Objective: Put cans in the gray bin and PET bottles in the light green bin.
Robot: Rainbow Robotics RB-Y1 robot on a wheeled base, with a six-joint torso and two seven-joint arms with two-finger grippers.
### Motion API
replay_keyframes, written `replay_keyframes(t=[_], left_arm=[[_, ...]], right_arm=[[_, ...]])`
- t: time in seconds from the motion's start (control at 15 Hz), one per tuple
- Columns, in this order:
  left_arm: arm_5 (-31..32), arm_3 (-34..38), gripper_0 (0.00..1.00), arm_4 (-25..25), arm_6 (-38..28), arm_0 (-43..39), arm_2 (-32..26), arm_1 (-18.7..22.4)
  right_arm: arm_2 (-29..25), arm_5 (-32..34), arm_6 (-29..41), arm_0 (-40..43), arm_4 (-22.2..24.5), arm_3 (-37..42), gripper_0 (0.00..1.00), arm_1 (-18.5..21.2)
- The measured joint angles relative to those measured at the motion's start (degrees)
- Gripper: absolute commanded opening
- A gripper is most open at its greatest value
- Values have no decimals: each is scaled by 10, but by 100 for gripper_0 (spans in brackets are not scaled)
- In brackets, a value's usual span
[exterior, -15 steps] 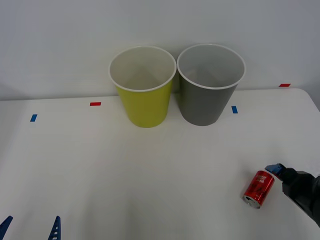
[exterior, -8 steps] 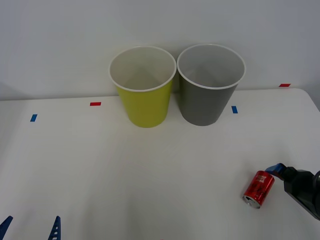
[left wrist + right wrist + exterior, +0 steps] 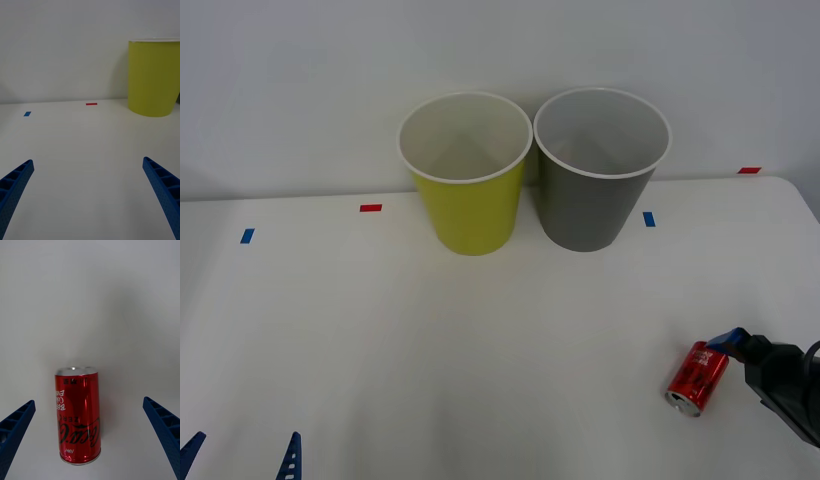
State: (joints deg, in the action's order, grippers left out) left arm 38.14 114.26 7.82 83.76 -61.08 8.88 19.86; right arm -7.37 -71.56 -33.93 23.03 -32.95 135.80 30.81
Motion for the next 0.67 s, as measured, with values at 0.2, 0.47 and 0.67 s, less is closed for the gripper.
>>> replay_keyframes(t=[0.2, 0.47, 0.67], left_arm=[[0, 0, 100, 0, 0, 0, 0, 0], [0, 0, 100, 0, 0, 0, 0, 0], [0, 0, 100, 0, 0, 0, 0, 0]], right_arm=[[0, 0, -2, 0, -3, -7, 100, -17], [0, 0, -8, -10, -8, -34, 100, -27], [0, 0, -24, -38, -16, -64, 100, -57]])
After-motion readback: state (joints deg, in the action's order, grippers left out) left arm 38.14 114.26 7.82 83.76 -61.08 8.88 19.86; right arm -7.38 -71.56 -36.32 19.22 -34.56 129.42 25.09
